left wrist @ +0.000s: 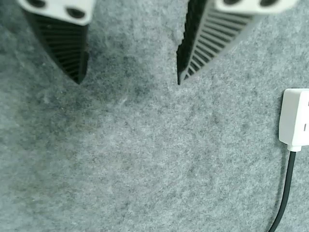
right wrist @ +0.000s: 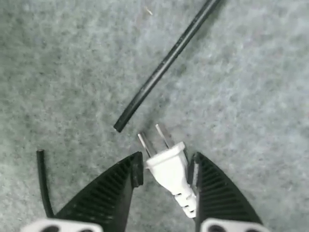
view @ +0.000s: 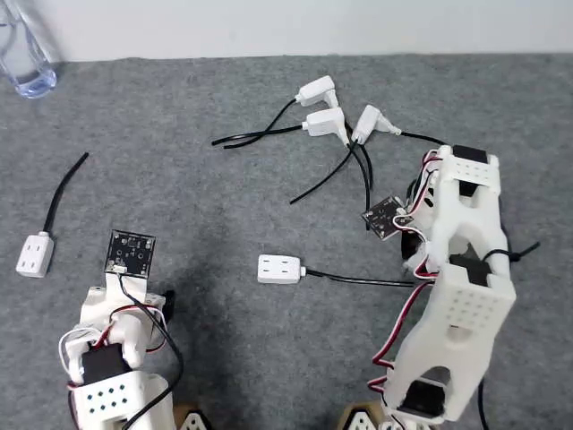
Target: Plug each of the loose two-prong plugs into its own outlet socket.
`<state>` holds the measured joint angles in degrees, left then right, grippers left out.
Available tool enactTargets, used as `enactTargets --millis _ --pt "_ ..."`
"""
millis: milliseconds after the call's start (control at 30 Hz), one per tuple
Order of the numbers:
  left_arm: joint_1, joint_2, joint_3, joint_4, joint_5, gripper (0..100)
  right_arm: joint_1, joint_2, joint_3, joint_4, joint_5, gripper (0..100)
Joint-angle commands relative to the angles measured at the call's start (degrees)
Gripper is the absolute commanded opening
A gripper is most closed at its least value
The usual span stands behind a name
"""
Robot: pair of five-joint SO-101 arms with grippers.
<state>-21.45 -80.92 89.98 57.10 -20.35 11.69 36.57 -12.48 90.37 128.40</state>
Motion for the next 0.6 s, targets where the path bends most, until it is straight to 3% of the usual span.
enactTargets --millis 0,167,267,367,567 --pt "0.5 -0.4 -0.1 -0.8 0.4 28 0.6 2.5 -1.8 -3.5 0.6 14.4" --pt "0.5 -0.4 -0.1 -0.8 0.4 28 1.0 4.1 -3.3 -4.1 0.4 13.8" --pt "0.5 -0.4 -0.1 -0.8 0.4 28 1.1 4.7 -5.1 -3.8 0.4 3.1" --pt "0.5 -0.4 -0.1 -0.8 0.4 28 0.9 4.5 -6.2 -3.8 -0.3 5.5" --pt "0.5 -0.4 -0.1 -0.7 0.4 28 -0.3 4.6 -13.1 -3.9 -12.8 5.8"
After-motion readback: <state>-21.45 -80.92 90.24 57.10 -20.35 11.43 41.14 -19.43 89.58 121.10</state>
